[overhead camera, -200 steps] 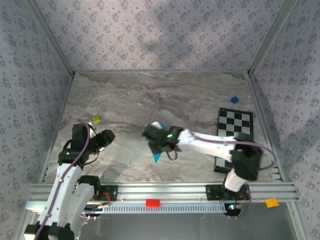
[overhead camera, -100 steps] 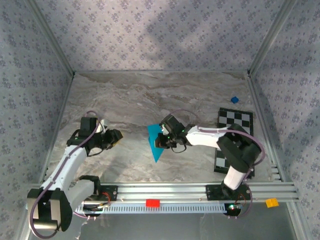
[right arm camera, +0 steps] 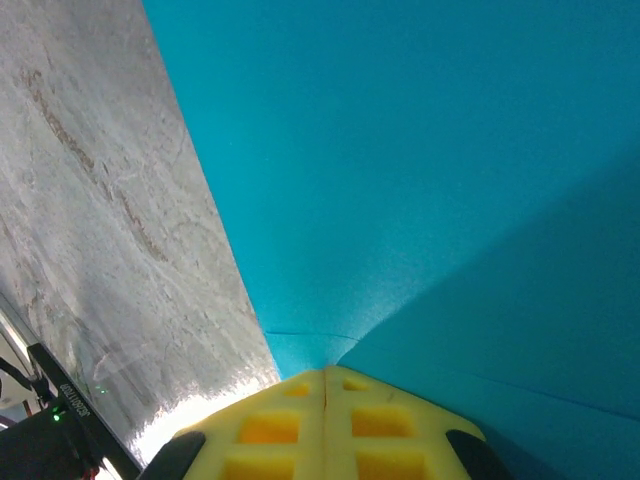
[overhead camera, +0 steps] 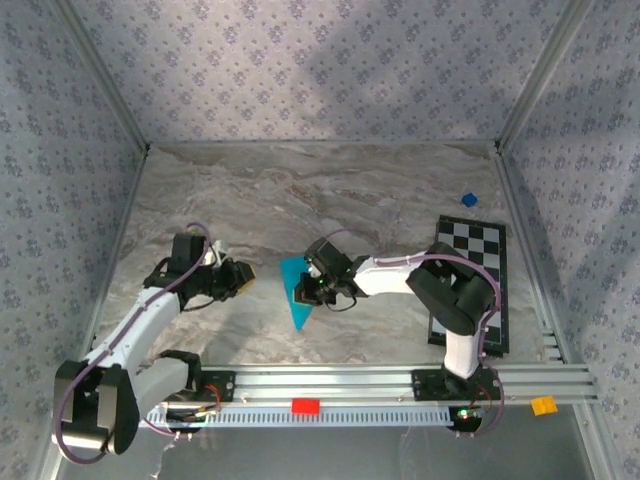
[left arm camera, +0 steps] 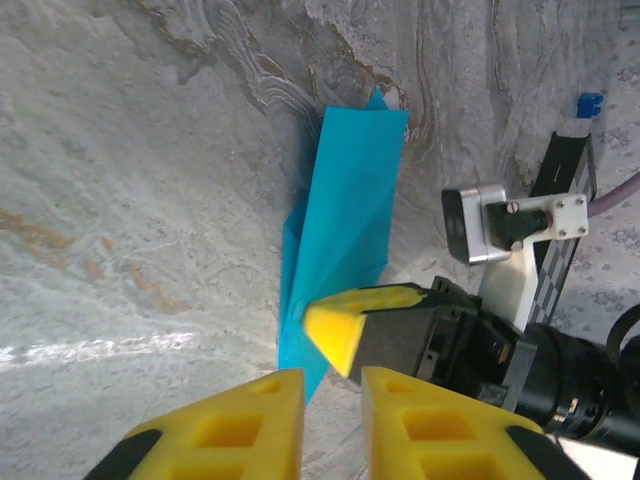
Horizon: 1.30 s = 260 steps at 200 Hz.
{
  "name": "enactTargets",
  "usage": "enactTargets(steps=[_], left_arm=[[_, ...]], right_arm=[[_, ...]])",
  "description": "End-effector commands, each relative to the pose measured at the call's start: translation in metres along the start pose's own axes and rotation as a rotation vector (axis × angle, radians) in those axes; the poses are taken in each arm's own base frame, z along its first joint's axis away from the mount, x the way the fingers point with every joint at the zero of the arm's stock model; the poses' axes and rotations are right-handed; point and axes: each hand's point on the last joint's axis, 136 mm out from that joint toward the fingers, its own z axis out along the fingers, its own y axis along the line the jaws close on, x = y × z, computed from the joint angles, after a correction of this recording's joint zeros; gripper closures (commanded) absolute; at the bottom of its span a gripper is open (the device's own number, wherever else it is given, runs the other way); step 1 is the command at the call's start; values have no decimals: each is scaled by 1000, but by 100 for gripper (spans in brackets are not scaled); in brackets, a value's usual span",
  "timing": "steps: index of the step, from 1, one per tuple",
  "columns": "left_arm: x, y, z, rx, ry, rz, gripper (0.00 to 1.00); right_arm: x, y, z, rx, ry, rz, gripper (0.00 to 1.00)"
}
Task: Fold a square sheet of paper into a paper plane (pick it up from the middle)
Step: Turn over the paper at the center of the table.
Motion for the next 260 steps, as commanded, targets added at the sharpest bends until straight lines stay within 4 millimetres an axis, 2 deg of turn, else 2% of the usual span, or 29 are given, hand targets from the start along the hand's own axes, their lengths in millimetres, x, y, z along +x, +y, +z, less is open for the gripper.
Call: enactTargets(steps=[1, 25, 54, 69, 90, 125, 139, 175, 206, 242, 260], left_arm=[[-6, -18, 9, 61, 6, -9, 80], [-7, -27, 24, 54, 37, -4, 84], [-5, -36, 46, 13, 74, 31, 89], [-6, -32, 57, -36, 75, 32, 91], [-8, -37, 71, -23, 78, 43, 91], [-7, -34, 96, -60, 129, 59, 93], [-3, -24, 103, -111, 144, 64, 94], [5, 16, 112, -253, 153, 33, 98], [13, 39, 112, -293, 160, 21, 99], [16, 38, 112, -248, 164, 22, 99], [15, 35, 111, -229, 167, 30, 99]], right_arm=[[13, -21, 10, 87, 8, 80, 95], [15, -23, 13, 107, -21, 150, 96], [15, -14, 20, 59, -42, 190, 96], [15, -14, 22, 62, -48, 198, 96], [14, -5, 24, 10, -55, 185, 96], [8, 3, 19, -20, -87, 173, 95], [5, 7, 16, -45, -106, 164, 95], [-5, 22, -2, -99, -176, 127, 91], [-15, 12, -26, -63, -256, 136, 86], [-21, -20, -47, 11, -304, 207, 78], [-24, -28, -51, 9, -304, 233, 74]])
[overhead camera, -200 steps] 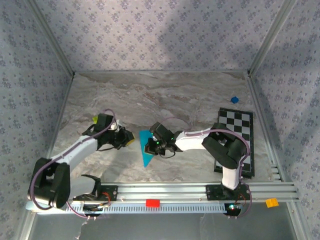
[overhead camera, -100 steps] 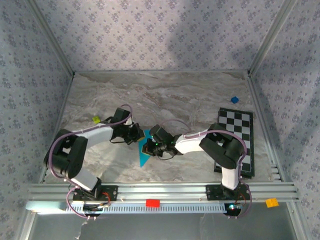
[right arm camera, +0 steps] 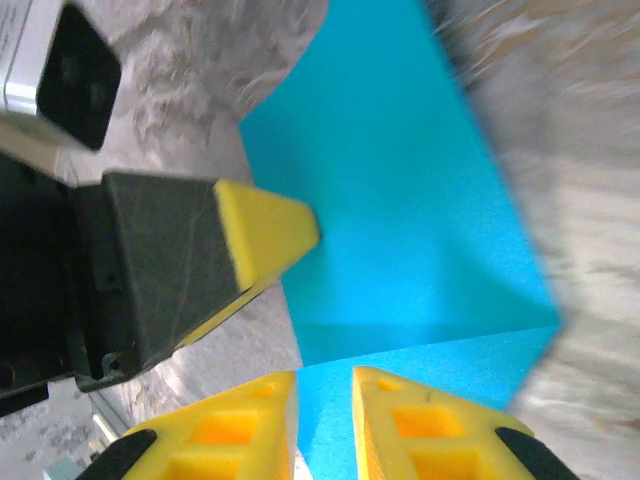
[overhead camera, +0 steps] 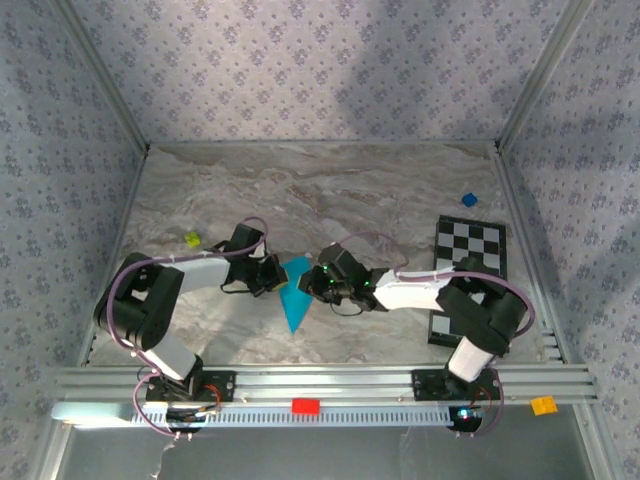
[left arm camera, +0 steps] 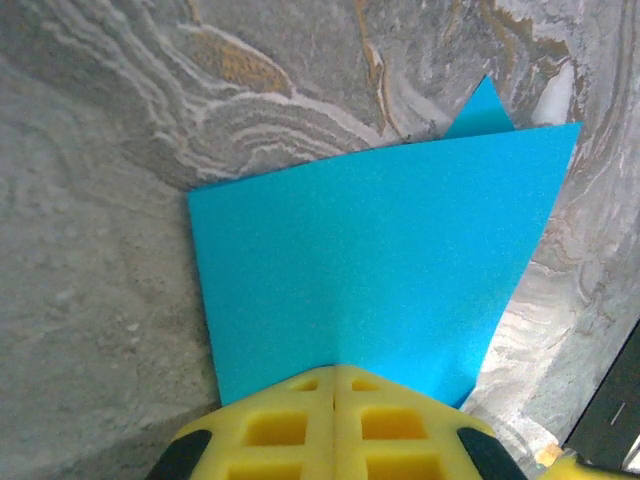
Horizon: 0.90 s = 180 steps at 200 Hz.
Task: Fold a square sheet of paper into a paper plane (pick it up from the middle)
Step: Turn over the paper at the center of the table, then fold the wing for the fifth time at the center of the table.
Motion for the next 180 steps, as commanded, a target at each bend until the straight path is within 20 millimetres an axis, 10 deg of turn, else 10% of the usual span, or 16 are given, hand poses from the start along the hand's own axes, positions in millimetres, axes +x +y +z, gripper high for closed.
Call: enactTargets(steps=[1, 104, 180], left_arm=[[8, 20, 2, -45, 20, -6, 99], [5, 15, 0, 13, 27, 10, 99], [4, 11, -3, 23, 23, 23, 99]], right_arm=[[-6, -30, -6, 87, -22, 40, 74], [-11, -27, 9, 90, 56, 35, 68], [0, -7, 5, 36, 87, -42, 87]])
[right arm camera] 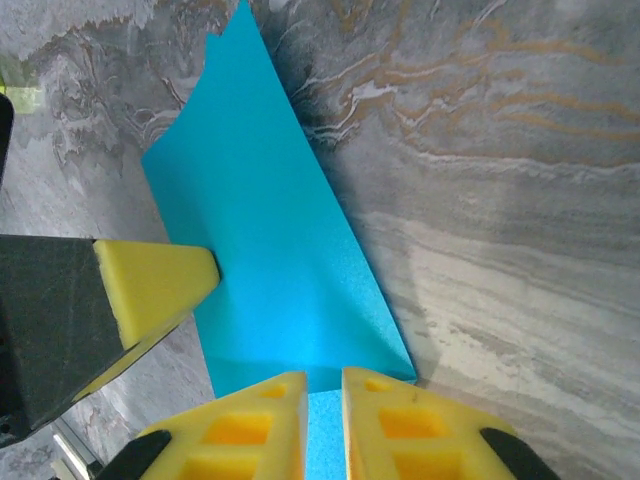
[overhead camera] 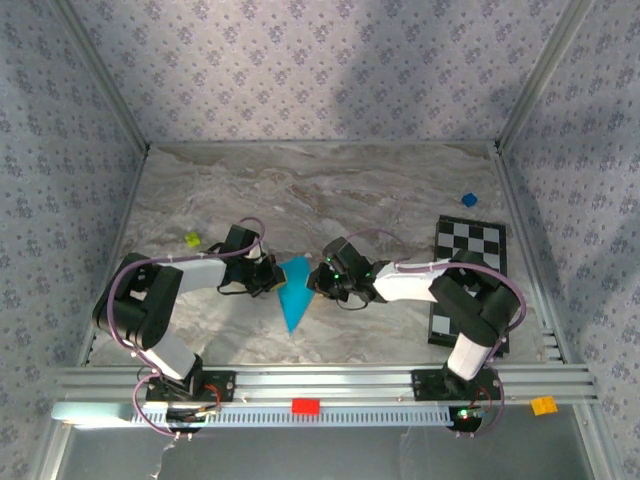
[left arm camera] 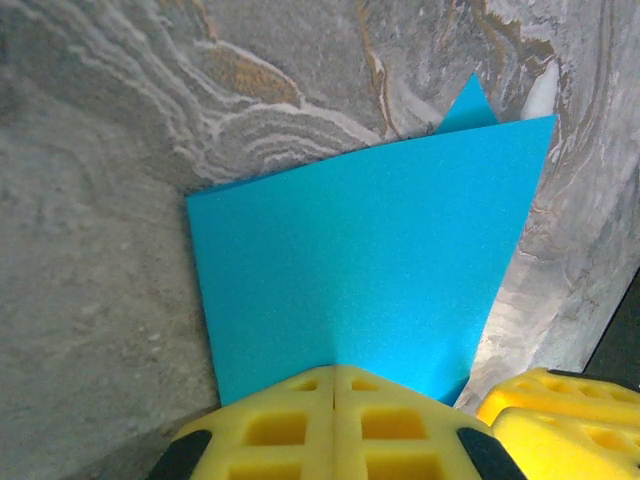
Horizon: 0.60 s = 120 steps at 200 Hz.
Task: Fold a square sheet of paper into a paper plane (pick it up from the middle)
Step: Fold the wing for the fifth time at the center of the table.
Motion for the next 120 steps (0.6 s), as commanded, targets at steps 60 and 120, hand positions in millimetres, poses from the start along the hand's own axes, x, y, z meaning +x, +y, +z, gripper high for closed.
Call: enactTargets(steps=[60, 120], left_arm=[[5, 9, -4, -30, 3, -2, 99], [6, 7, -4, -21, 4, -5, 99]], right_arm=[[38, 38, 2, -73, 125, -112, 93], [46, 36, 25, -74, 195, -82, 94]])
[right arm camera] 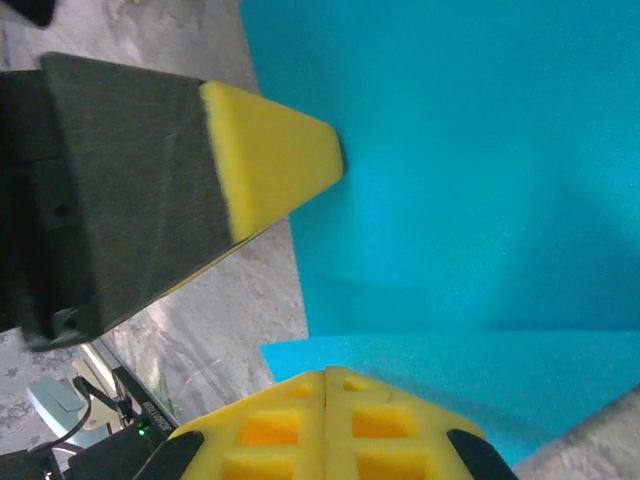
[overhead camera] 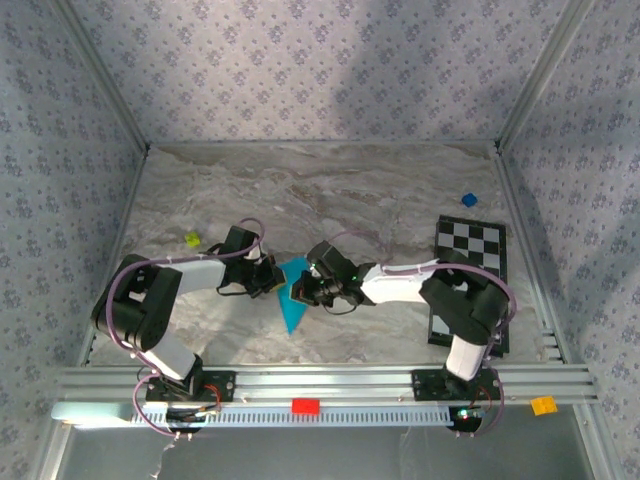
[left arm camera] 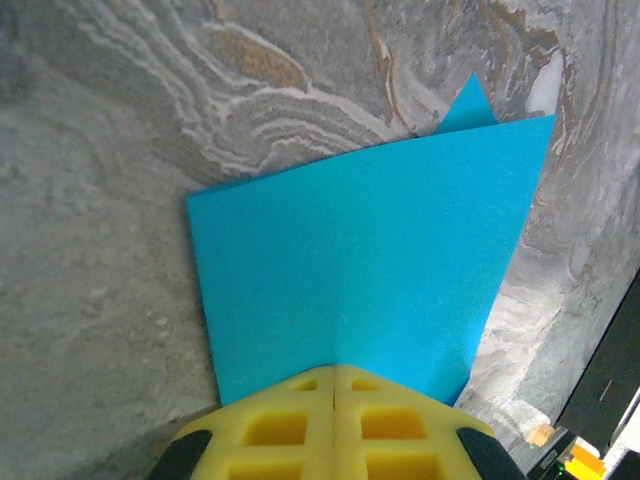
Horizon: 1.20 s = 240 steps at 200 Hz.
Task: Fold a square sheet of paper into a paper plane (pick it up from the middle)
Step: Fold the wing for the fifth time at the center of the table.
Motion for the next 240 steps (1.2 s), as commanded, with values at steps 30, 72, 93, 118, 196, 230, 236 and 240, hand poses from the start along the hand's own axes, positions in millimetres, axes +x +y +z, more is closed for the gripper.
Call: enactTargets(steps=[30, 72, 93, 118, 196, 230, 236, 240], left_arm=[[1, -1, -5, -7, -3, 4, 99], [-3, -13, -12, 18, -18, 22, 96], [-7, -23, -19, 24, -33, 40, 93], [-8, -32, -33, 43, -70, 49, 90], [-6, -22, -28, 36, -73, 13, 93], [-6, -8, -15, -4, -52, -16, 96], [-5, -4, -14, -16, -51, -20, 96], [-5, -2, -13, -24, -51, -23, 97]], right_arm=[[7, -20, 16, 63, 49, 73, 94], [8, -32, 16, 87, 35, 127, 94], [8, -37, 19, 98, 16, 163, 95], [9, -45, 21, 122, -18, 211, 95], [11, -45, 31, 100, -74, 296, 96], [7, -42, 24, 87, -108, 288, 95], [6, -39, 23, 77, -112, 282, 95], [5, -38, 22, 72, -115, 282, 95]])
